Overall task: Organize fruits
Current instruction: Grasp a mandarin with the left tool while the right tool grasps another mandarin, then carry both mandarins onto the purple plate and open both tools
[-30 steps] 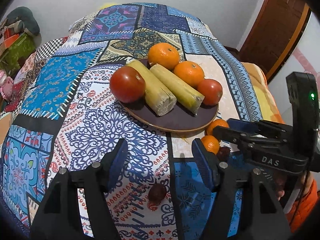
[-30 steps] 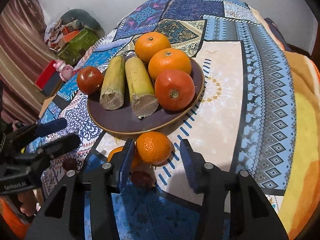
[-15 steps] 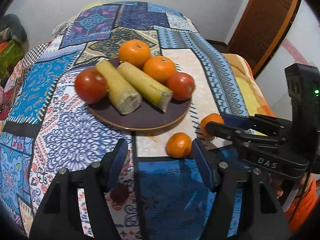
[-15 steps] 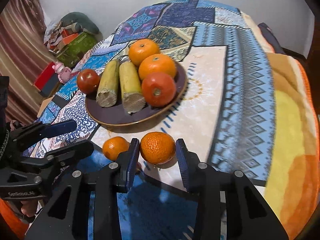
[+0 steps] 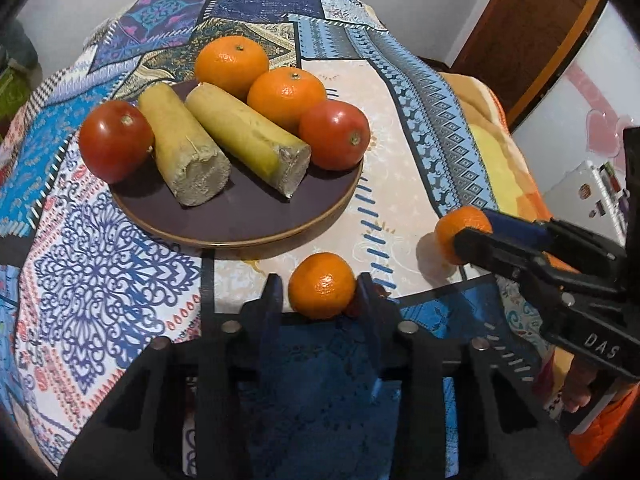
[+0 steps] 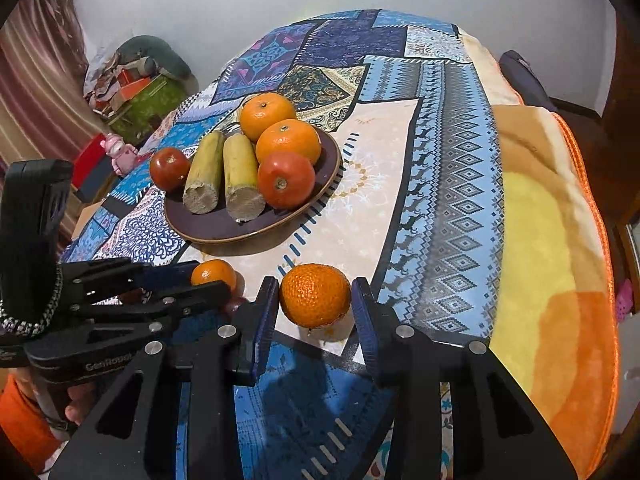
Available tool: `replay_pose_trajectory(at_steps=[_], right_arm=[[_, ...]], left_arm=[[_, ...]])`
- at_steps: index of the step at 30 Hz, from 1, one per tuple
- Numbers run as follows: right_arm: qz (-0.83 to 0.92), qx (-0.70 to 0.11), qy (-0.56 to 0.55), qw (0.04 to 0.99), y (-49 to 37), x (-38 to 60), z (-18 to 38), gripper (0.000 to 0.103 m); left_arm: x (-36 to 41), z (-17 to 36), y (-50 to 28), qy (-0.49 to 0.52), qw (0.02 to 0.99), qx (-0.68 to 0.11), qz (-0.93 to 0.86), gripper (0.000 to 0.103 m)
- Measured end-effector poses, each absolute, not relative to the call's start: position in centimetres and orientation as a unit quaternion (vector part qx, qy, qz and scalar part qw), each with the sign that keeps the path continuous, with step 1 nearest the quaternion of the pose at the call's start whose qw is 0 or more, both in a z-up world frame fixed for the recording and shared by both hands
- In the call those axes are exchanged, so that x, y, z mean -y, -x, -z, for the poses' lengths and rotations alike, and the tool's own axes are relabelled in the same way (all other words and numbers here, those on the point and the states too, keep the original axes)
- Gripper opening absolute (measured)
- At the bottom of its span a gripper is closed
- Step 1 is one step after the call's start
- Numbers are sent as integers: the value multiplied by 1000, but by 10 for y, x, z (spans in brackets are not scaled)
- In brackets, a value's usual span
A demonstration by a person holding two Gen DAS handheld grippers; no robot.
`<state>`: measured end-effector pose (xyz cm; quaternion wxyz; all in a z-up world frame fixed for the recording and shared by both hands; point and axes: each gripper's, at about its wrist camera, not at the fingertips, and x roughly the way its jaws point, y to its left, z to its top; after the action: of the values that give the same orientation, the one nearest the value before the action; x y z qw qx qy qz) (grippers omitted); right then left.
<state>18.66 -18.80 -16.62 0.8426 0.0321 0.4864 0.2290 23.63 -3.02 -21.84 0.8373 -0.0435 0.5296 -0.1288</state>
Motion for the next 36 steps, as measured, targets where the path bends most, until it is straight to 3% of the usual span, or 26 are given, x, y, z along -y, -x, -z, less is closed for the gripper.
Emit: replay_pose_trajectory(at_steps=[18,36], right_arm=[[-269,-469,-25,841,-200,140,157,34],[-298,-481,4,825,-228,82,172,34]], left_arm=[[-21,178,-232,60,874,-474,89,34],[-56,184,-263,65,877,-472,55,34]])
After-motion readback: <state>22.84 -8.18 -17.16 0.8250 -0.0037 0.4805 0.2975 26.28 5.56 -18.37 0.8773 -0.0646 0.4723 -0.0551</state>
